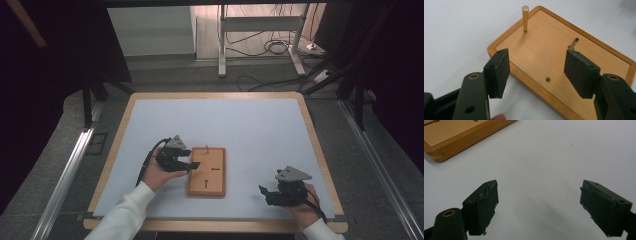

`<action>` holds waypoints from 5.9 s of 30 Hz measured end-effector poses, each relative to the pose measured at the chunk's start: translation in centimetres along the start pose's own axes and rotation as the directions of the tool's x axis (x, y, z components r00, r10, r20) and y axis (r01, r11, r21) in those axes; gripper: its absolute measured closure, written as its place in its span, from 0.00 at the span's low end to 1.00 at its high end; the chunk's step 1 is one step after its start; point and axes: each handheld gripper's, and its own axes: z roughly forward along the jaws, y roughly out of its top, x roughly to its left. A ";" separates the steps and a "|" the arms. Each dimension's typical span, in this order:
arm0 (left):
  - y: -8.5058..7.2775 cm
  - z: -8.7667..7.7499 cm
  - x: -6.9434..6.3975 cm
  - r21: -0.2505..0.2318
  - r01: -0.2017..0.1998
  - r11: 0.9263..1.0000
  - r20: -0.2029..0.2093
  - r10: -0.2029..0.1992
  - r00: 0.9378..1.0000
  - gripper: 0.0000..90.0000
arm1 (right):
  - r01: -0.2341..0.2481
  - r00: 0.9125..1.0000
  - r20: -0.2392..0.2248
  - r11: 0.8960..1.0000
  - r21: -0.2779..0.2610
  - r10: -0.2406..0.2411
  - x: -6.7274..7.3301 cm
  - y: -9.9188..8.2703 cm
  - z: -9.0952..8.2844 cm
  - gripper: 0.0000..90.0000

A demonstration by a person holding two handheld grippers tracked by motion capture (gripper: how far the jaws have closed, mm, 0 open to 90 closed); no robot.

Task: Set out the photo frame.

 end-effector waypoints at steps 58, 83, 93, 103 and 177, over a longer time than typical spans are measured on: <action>3.9 6.0 2.7 0.018 -0.023 1.000 0.108 0.021 0.994 0.93 | 0.049 0.997 -0.056 0.998 -0.029 -0.050 1.5 0.6 0.4 0.17; 4.6 6.1 4.0 0.069 0.011 0.998 0.193 -0.024 0.981 0.93 | 0.250 0.963 -0.094 0.967 -0.049 -0.253 8.2 3.6 2.4 0.09; 4.7 6.2 4.4 0.082 0.026 0.996 0.216 -0.043 0.976 0.92 | 0.366 0.928 -0.072 0.930 -0.017 -0.366 11.2 4.9 5.5 0.09; 4.8 6.3 4.6 0.092 0.041 0.995 0.226 -0.061 0.972 0.92 | 0.444 0.896 0.007 0.896 0.002 -0.444 13.1 5.5 7.4 0.10; -5.0 -3.0 2.6 -0.004 0.030 1.000 -0.047 -0.030 0.998 0.32 | 0.511 0.860 0.047 0.858 -0.056 -0.509 12.1 7.8 5.8 0.43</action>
